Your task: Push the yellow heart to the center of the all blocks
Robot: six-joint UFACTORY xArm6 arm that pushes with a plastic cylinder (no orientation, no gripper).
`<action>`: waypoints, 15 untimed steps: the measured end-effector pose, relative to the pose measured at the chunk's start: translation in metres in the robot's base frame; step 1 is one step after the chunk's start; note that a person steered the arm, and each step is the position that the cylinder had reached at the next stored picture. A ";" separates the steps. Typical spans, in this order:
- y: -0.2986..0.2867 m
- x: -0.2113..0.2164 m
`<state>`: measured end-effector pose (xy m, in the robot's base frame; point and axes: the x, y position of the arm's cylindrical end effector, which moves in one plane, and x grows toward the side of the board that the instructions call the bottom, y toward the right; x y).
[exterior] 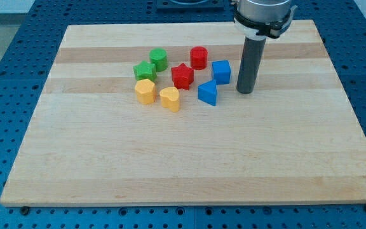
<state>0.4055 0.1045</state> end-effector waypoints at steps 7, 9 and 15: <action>0.022 -0.016; 0.018 0.000; 0.000 0.045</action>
<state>0.4503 0.1043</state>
